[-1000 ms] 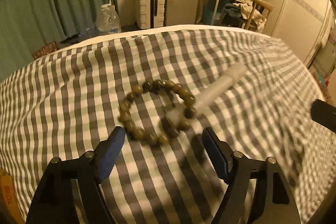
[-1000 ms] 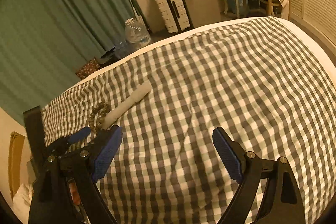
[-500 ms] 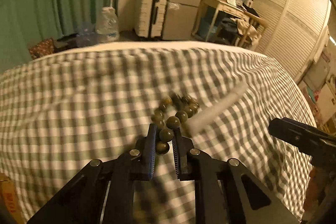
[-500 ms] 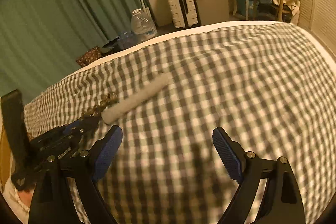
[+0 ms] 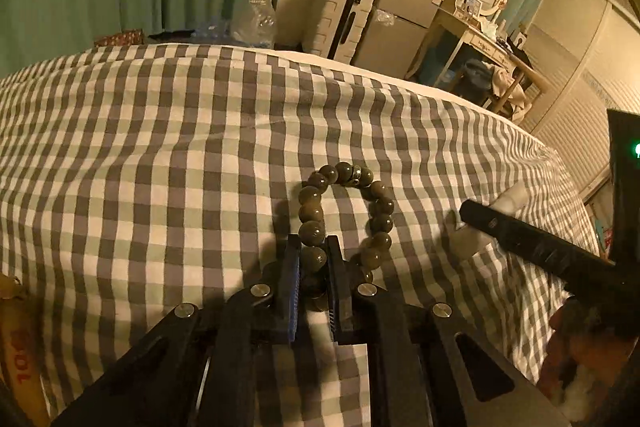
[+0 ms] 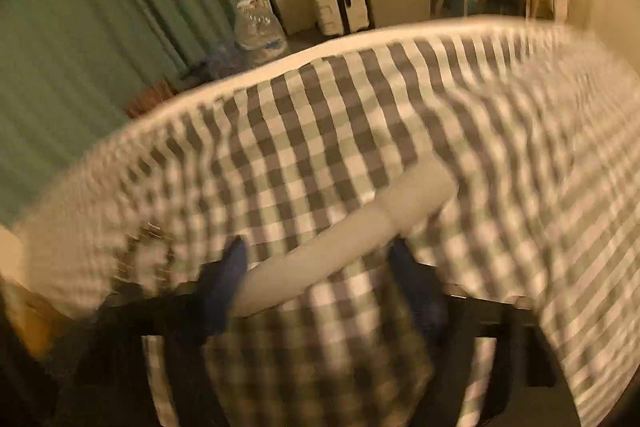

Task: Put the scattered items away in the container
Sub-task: 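Grasp the bead bracelet with the left gripper while the right grasps the foam stick, then carry the bracelet and foam stick into the cardboard box and release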

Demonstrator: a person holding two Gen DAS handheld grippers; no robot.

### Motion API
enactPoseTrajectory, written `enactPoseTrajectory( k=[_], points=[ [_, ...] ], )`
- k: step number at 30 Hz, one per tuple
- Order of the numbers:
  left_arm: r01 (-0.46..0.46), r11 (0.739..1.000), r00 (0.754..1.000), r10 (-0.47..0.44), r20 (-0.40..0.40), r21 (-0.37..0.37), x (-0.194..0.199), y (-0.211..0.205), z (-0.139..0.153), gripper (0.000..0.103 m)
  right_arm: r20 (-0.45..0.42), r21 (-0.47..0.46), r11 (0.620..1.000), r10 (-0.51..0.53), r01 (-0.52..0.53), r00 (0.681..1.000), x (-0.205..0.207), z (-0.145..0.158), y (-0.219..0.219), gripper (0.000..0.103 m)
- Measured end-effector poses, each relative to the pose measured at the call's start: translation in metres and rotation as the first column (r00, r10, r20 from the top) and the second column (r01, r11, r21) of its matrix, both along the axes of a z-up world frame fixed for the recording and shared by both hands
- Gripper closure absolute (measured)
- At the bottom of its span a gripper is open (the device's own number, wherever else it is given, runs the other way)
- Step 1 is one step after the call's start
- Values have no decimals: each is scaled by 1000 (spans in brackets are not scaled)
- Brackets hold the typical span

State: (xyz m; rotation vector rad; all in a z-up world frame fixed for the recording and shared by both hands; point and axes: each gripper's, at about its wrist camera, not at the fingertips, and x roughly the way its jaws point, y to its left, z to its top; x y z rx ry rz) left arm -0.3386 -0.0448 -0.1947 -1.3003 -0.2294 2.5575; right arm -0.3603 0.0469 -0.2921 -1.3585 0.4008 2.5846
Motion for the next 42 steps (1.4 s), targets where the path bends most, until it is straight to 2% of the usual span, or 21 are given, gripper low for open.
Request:
enactPoseTrajectory(
  k=[1,3,5,6,9,13,16,20,23,30,37,42],
  points=[
    [4,1000,1000,-4,0,9,1,0,1,92,-4,28,999,27,-27,1000,1,-1,-3,44],
    [18,1000,1000,-18,6,11,-1,5,4,92,-39,-1,999,50,-50,998,11,1,1,62],
    [30,999,1000,-30,-7,22,-1,10,12,92,-59,-40,996,81,-83,995,22,5,6,90],
    [27,999,999,-26,-19,29,-1,13,17,92,-65,-43,994,93,-96,994,27,8,7,96],
    [33,998,999,-31,-32,56,5,22,33,92,-67,-46,993,106,-109,992,48,15,12,97],
    [52,997,997,-49,-54,52,23,33,55,92,-90,-36,993,107,-111,990,76,33,9,97],
    [50,998,997,-47,-60,46,40,34,69,92,-112,-72,989,117,-126,987,86,47,1,97],
    [25,999,998,-23,-63,25,67,34,84,92,-130,-33,989,140,-146,982,114,62,-15,97],
    [21,1000,998,-20,-52,20,91,32,89,92,-114,-81,985,140,-150,984,136,61,-19,97],
    [-3,1000,998,2,-66,-12,142,17,111,92,-122,-65,982,167,-176,978,188,77,-24,97],
    [-15,1000,995,13,-102,-18,182,-1,145,92,-169,-45,971,226,-236,959,220,113,-49,97],
    [-18,1000,988,14,-156,-25,208,-24,182,92,-207,-120,950,260,-288,943,242,142,-69,97]
  ],
)
